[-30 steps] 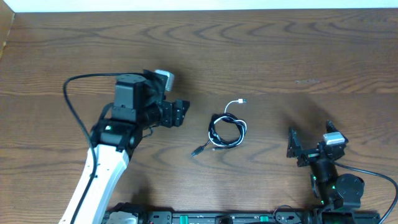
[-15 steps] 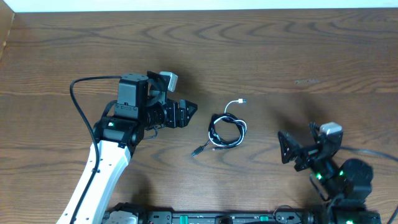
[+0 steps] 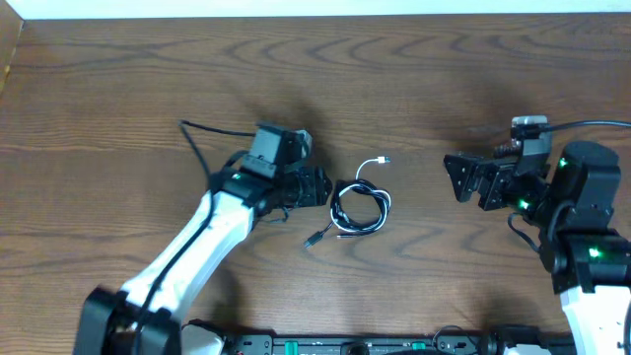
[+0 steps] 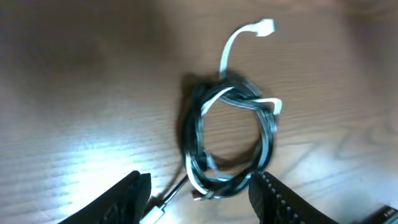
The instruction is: Untangle cables
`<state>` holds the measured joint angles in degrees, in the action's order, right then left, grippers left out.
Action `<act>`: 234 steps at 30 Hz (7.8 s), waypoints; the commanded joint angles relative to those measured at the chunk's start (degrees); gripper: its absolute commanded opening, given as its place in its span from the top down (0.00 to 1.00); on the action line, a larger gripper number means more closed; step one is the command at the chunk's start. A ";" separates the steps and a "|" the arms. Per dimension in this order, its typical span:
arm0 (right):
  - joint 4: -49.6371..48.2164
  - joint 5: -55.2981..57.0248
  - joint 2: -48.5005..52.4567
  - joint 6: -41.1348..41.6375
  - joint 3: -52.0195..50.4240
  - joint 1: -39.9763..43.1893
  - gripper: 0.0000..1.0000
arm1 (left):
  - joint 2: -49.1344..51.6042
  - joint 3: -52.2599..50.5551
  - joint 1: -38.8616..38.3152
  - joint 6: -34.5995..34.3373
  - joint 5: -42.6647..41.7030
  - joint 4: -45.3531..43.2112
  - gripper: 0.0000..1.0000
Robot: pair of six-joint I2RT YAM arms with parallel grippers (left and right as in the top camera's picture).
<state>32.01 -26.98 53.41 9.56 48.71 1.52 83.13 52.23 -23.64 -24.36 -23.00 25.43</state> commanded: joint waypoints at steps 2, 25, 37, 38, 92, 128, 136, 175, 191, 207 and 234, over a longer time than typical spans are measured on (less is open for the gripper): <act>0.24 -3.43 2.99 -1.27 0.79 -0.44 0.02 | 6.88 0.83 -2.29 -8.07 2.12 -3.69 0.46; 1.01 -3.45 10.27 -1.22 0.68 -0.46 0.18 | 15.52 0.85 -11.21 -10.80 8.15 -10.08 0.93; 0.52 -11.04 10.43 -1.25 0.68 -0.61 0.25 | 1.70 0.85 -10.43 -9.77 1.99 -14.64 0.92; 0.46 -11.37 10.43 -1.16 0.68 -1.11 0.25 | 0.04 0.85 -9.92 -9.77 1.99 -14.64 0.93; -18.69 -10.05 24.41 24.09 0.68 -30.88 0.99 | -2.49 0.83 -9.16 -40.65 14.14 -10.93 0.93; -19.78 5.57 25.62 28.81 0.68 -30.67 0.99 | -2.49 0.83 -9.16 -24.55 2.99 -8.39 0.93; -17.99 0.87 25.62 16.09 0.68 -29.64 0.89 | -2.49 0.83 -9.16 -24.50 7.17 -8.35 0.93; -14.19 3.67 28.04 6.05 0.68 -29.70 0.70 | -2.49 0.83 1.62 -17.33 -30.88 -12.68 0.93; -14.14 10.82 28.28 21.03 0.81 -22.80 0.61 | -2.49 0.83 2.47 -20.68 -33.77 -18.29 0.93; -10.05 2.62 16.22 16.92 0.79 -18.47 0.55 | -2.40 0.83 2.73 -10.49 -29.90 -18.25 0.93; -9.27 2.89 25.94 9.97 0.79 -18.49 0.50 | -2.34 0.68 2.73 -6.69 -30.47 -16.28 0.93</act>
<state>22.68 -22.33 77.43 13.85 49.45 -17.26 81.32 52.21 -21.15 -33.54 -52.42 10.07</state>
